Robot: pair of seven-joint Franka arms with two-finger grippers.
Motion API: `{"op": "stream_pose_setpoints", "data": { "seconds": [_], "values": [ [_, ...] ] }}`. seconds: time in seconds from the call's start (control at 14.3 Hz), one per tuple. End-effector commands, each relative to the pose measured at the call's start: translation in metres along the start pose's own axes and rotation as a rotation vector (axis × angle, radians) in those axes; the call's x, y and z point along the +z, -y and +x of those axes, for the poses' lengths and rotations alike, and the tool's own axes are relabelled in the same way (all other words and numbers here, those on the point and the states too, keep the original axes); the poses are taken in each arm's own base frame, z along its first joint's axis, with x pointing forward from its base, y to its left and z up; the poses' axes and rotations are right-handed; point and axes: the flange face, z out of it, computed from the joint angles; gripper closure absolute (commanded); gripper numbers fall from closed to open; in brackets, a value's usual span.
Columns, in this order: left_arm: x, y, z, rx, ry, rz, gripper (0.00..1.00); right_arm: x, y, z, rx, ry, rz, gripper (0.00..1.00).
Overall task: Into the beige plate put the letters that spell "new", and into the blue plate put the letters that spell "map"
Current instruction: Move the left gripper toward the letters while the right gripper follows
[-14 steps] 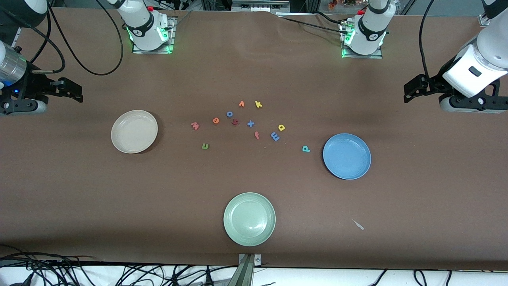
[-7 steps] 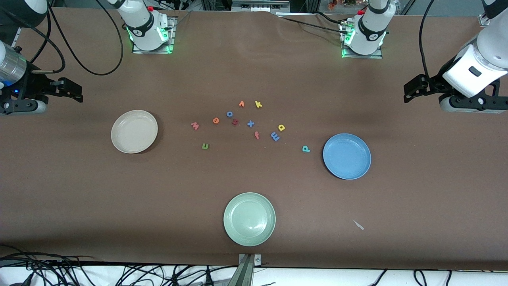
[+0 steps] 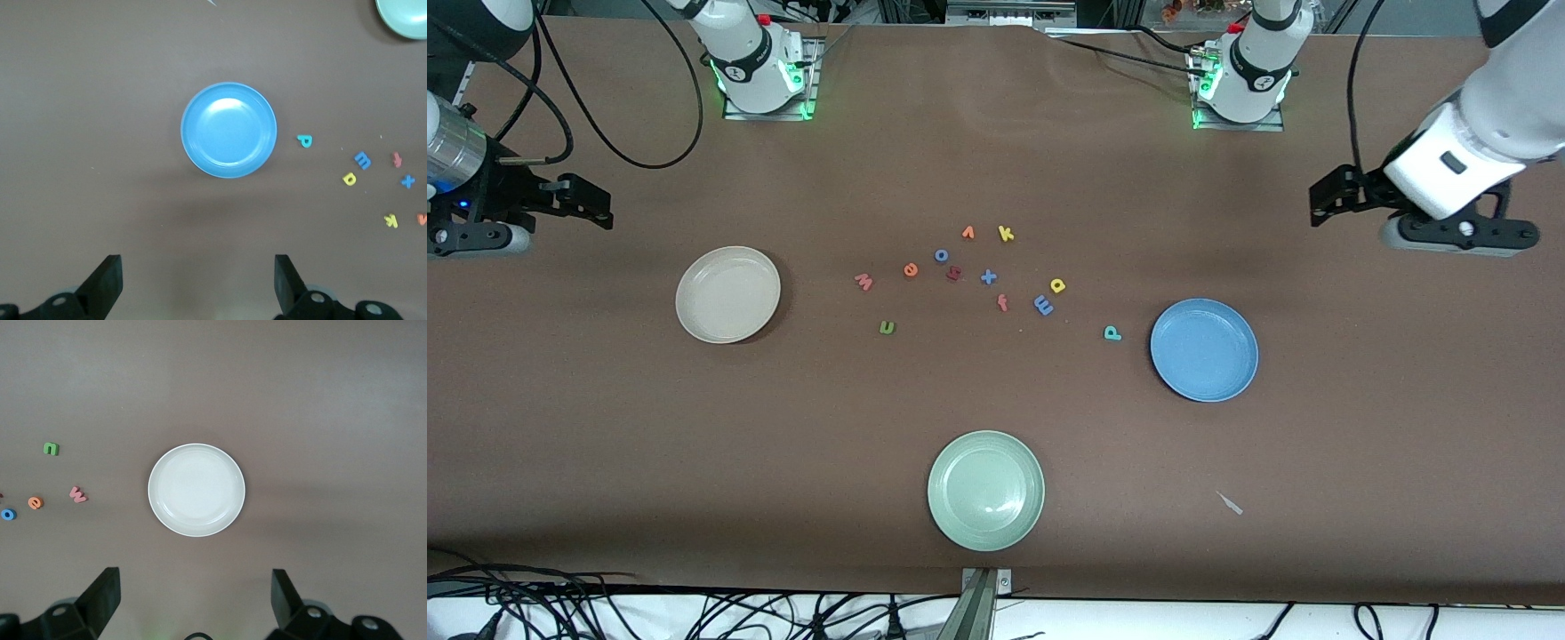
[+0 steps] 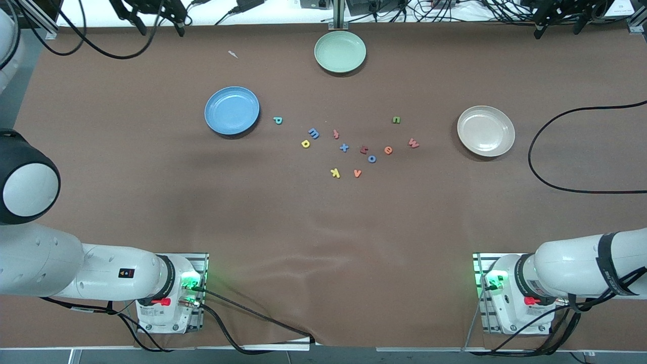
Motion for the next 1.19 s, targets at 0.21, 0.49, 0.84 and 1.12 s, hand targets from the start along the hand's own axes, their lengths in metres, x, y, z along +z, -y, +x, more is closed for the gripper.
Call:
{"op": "stream_pose_setpoints", "data": {
  "seconds": [0.21,0.49,0.84,1.12],
  "values": [
    [0.09,-0.067,0.062,0.002,0.072,-0.058,0.0,0.013,0.017,0.008,-0.041,0.017,0.033,0.0],
    [0.165,-0.152,0.088,-0.23,0.038,-0.066,0.0,0.054,0.082,0.029,-0.146,0.095,0.033,0.0],
    [0.237,-0.227,0.08,-0.67,0.106,-0.06,0.0,0.121,0.177,0.051,-0.286,0.126,0.031,0.0],
    [0.282,-0.278,0.071,-0.71,0.105,-0.08,0.0,0.19,0.215,0.045,-0.346,0.1,0.026,0.0]
  ]
}}
